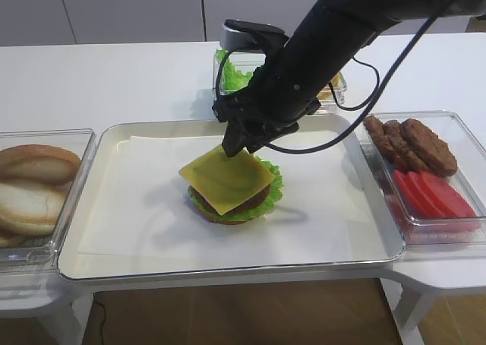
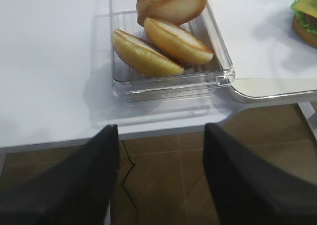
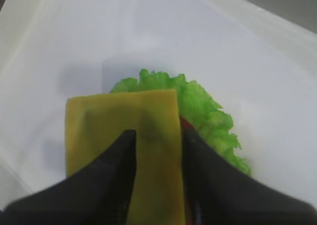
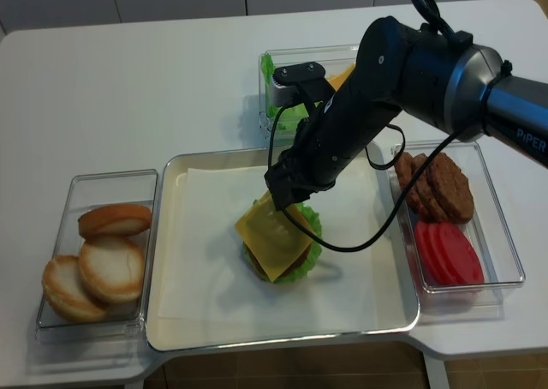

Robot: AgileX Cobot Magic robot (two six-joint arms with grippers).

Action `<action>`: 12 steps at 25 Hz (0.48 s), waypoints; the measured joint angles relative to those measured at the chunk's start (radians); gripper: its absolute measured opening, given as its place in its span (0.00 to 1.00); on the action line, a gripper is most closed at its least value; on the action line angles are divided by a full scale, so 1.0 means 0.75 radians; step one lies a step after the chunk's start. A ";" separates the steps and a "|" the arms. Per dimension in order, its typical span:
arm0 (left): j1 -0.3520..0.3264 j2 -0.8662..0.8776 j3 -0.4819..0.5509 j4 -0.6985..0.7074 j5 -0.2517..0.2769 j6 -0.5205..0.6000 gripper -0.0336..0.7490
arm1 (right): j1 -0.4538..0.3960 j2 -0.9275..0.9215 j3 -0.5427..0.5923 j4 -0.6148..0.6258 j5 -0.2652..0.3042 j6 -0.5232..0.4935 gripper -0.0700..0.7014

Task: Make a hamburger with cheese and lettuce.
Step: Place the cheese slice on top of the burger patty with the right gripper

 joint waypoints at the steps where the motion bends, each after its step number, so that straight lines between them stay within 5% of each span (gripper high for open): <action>1: 0.000 0.000 0.000 0.000 0.000 0.000 0.56 | 0.000 0.000 0.000 0.000 0.000 0.000 0.48; 8: 0.000 0.000 0.000 0.000 0.000 0.000 0.56 | 0.000 -0.005 -0.010 -0.061 0.005 0.008 0.66; 12: 0.000 0.000 0.000 0.000 0.000 0.000 0.56 | 0.000 -0.062 -0.060 -0.183 0.011 0.121 0.72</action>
